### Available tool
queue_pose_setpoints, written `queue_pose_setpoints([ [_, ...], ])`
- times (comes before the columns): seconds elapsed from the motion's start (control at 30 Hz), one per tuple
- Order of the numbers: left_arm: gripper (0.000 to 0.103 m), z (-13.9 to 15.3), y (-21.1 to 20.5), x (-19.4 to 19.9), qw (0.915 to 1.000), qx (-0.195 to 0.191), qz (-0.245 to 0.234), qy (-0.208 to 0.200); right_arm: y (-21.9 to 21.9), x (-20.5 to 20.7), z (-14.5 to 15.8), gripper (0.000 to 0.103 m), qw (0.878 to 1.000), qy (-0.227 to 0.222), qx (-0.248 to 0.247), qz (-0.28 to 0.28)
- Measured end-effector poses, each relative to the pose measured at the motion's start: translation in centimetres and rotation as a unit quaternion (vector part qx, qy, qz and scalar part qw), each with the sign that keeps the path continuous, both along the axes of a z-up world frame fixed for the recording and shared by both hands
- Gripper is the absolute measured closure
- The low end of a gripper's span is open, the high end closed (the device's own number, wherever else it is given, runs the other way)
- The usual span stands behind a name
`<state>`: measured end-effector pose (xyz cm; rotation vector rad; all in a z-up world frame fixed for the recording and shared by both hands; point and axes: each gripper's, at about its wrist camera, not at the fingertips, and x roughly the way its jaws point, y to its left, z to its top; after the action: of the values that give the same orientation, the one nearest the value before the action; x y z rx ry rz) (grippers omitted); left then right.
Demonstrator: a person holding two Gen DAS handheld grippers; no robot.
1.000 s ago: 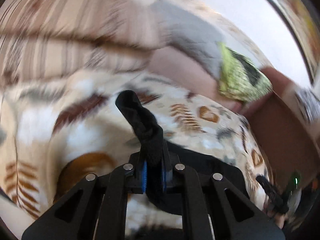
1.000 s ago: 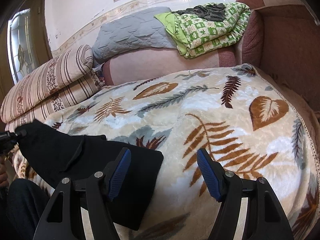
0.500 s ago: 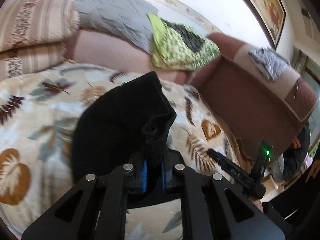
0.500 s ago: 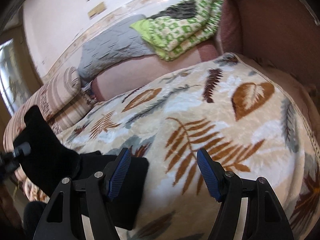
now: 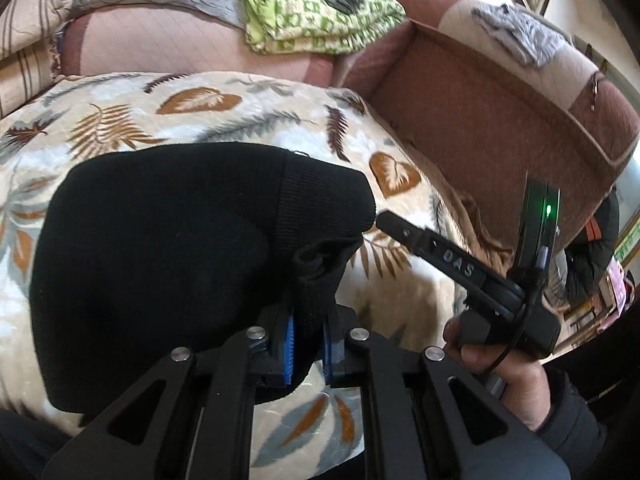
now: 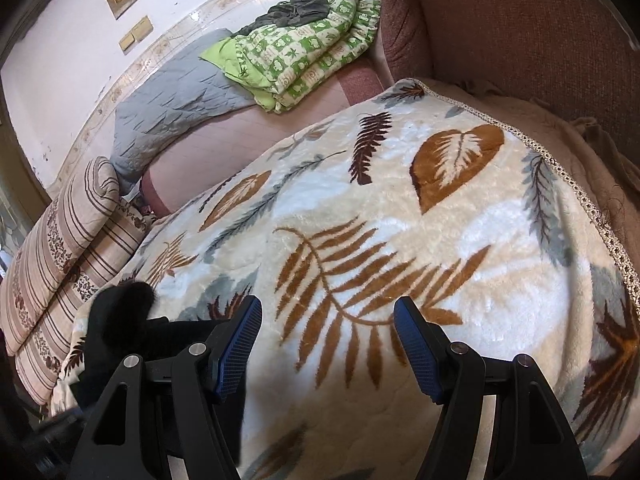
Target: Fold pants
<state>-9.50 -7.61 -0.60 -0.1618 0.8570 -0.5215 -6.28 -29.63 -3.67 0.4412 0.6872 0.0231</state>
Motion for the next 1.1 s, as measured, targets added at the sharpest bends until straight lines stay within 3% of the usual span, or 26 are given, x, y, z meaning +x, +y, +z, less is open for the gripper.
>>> queue_pose_setpoints([
  [0.17, 0.094, -1.2, -0.9, 0.5, 0.9999, 0.013, 0.002, 0.011, 0.0, 0.1, -0.1, 0.033, 1.0, 0.002, 0.001, 0.0],
  [0.23, 0.089, -1.7, -1.1, 0.6, 0.9998, 0.009, 0.002, 0.019, 0.0, 0.1, -0.1, 0.033, 1.0, 0.001, 0.001, -0.001],
  [0.37, 0.062, -1.4, -1.5, -0.4, 0.9996, -0.004, -0.022, 0.016, 0.0, 0.1, -0.1, 0.033, 1.0, -0.001, 0.0, -0.003],
  [0.5, 0.06, -0.4, -0.2, -2.4, 0.9982, -0.044, -0.034, 0.023, -0.2, -0.2, 0.3, 0.033, 1.0, -0.011, 0.0, -0.006],
  [0.6, 0.06, 1.0, 3.8, -3.4, 0.9971, -0.071, 0.026, 0.01, 0.1, -1.2, 1.5, 0.033, 0.999, -0.044, -0.009, 0.005],
  [0.73, 0.062, 2.1, 9.4, -2.4, 0.9858, -0.084, 0.144, 0.019, 3.4, -3.9, 4.4, 0.034, 0.986, -0.126, -0.057, 0.097],
  [0.8, 0.064, 1.8, 10.9, -1.6, 0.9808, -0.099, 0.163, 0.04, 5.9, -4.9, 4.8, 0.045, 0.972, -0.14, -0.058, 0.18],
  [0.83, 0.066, 1.4, 11.0, -1.2, 0.9802, -0.098, 0.164, 0.051, 6.7, -4.9, 4.6, 0.059, 0.968, -0.134, -0.052, 0.204],
  [0.87, 0.071, 0.8, 11.0, -0.8, 0.9802, -0.095, 0.163, 0.061, 7.5, -4.7, 4.2, 0.075, 0.966, -0.118, -0.049, 0.226],
  [0.93, 0.075, -1.0, 10.9, -0.1, 0.9778, -0.082, 0.172, 0.087, 9.1, -4.0, 2.6, 0.093, 0.964, -0.063, -0.072, 0.25],
  [1.0, 0.095, -3.1, 11.5, 0.2, 0.971, -0.086, 0.194, 0.111, 9.8, -2.9, 0.1, 0.095, 0.961, 0.011, -0.09, 0.261],
  [1.1, 0.099, -4.1, 12.7, 0.4, 0.964, -0.116, 0.208, 0.117, 9.5, -1.8, -0.6, 0.097, 0.963, 0.026, -0.07, 0.26],
])
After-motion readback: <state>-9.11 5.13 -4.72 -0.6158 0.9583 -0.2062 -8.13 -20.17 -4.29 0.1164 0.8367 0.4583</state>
